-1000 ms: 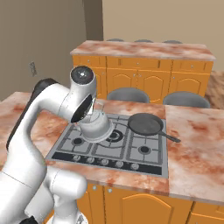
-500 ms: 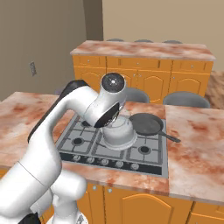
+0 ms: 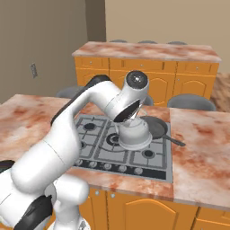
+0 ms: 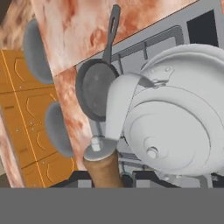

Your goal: Pick the kettle from the counter and place it on a stove burner. Then turn the burner on.

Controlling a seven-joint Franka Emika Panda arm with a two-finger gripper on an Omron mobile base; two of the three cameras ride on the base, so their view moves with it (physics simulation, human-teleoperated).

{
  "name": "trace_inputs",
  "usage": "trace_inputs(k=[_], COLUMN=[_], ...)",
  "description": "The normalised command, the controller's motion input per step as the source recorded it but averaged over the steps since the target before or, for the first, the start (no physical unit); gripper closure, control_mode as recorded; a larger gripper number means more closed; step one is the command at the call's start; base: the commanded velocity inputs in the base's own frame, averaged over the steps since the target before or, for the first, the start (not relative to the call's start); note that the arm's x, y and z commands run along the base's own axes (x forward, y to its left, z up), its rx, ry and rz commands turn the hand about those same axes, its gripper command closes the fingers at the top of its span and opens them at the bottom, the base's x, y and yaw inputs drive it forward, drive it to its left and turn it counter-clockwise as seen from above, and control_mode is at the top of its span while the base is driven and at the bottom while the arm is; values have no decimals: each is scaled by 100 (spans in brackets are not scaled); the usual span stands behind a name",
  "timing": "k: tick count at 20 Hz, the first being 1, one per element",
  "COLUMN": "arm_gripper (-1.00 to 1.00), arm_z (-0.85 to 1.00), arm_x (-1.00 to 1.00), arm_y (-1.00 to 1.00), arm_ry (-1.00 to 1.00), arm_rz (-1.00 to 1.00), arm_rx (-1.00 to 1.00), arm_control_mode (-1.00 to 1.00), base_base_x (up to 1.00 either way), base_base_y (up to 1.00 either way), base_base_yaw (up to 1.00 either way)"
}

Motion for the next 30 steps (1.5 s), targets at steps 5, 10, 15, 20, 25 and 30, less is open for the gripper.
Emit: trace_inputs(k=[5,10,15,20,25,30], arm_gripper=[100,100,100,100,100,100], arm_z=[-7,-27,-4,-12,-24,-24], arm_x=[35,-1,0,0,0,1], arm_y=[-25,-42,-9,0,0,-5], arm_ry=[0,-3,-1,0,0,0], arm_rz=[0,0,0,0,0,0], arm_rx=[4,17,5,0,1,1], arm_control_mode=[-100,-100,-100,-100,-100,-100], base_base_x=[0,0,0,0,0,0], base_base_y=[0,0,0,0,0,0], base_base_yaw=[0,0,0,0,0,0])
